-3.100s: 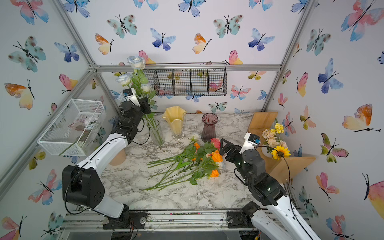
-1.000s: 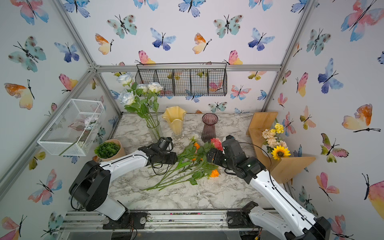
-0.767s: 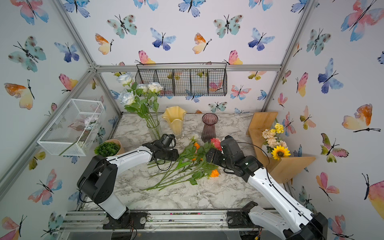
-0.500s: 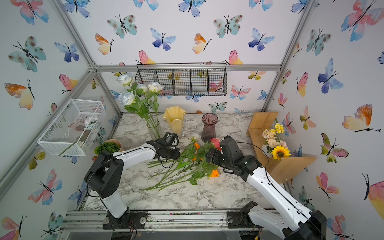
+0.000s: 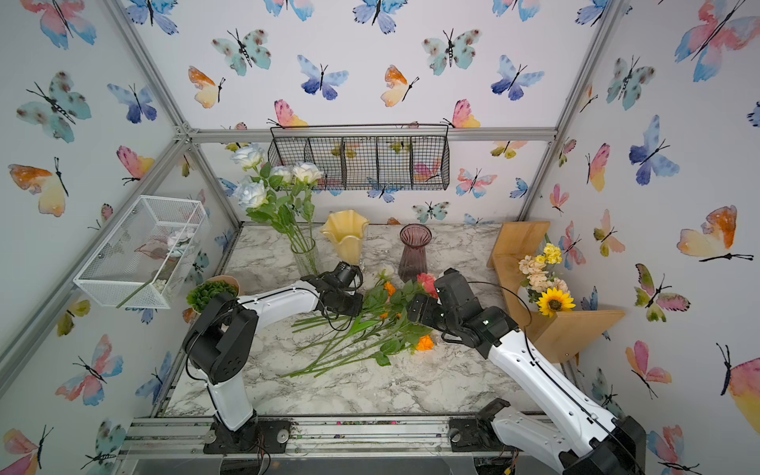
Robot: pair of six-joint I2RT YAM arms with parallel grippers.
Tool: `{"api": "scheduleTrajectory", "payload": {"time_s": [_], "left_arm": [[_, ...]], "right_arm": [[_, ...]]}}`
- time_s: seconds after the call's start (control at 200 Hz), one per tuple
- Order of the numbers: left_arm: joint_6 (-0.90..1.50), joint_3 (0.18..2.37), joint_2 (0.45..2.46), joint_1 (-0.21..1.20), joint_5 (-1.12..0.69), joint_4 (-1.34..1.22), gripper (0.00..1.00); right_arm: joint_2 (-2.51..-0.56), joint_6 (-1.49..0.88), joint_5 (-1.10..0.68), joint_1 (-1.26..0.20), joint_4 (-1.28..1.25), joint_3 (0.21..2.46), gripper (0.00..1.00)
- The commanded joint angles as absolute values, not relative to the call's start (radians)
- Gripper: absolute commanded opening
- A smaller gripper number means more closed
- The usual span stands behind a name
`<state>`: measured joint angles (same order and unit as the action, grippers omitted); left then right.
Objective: Arrange the flowers in different vases according to their colors
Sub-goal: Pick up the flower at the center of the board.
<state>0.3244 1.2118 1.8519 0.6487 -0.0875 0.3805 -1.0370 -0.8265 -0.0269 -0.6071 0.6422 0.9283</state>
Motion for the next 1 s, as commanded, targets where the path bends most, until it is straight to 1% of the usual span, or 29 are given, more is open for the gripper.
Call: {"api": "scheduleTrajectory", "payload": {"time_s": [0.0,0.22,0.335,0.476,0.696,0.996], "left_arm": [[0.314,1.232,1.879,0.657,-0.052,0.423,0.24],[0.321,1.253,1.905,0.657,-0.033,0.446,0.23],[0.322,1.257,1.902,0.656,-0.026,0.446,0.17],[0.307,1.253,1.875,0.665,-0.012,0.424,0.07],[0.249,1.276,1.847,0.684,0.056,0.414,0.00],[0.118,1.363,1.755,0.684,0.083,0.358,0.00]], "right_arm": [[-1.042,-0.819,0.000,-0.601,0.639,0.930,0.99],[-1.024,-0.821,0.009,-0.601,0.647,0.928,0.98],[-1.007,-0.824,0.018,-0.601,0.650,0.928,0.98],[-0.993,-0.831,0.024,-0.601,0.653,0.930,0.98],[-0.969,-0.842,0.030,-0.601,0.661,0.933,0.98],[-0.913,-0.867,0.051,-0.601,0.660,0.932,0.98]]}}
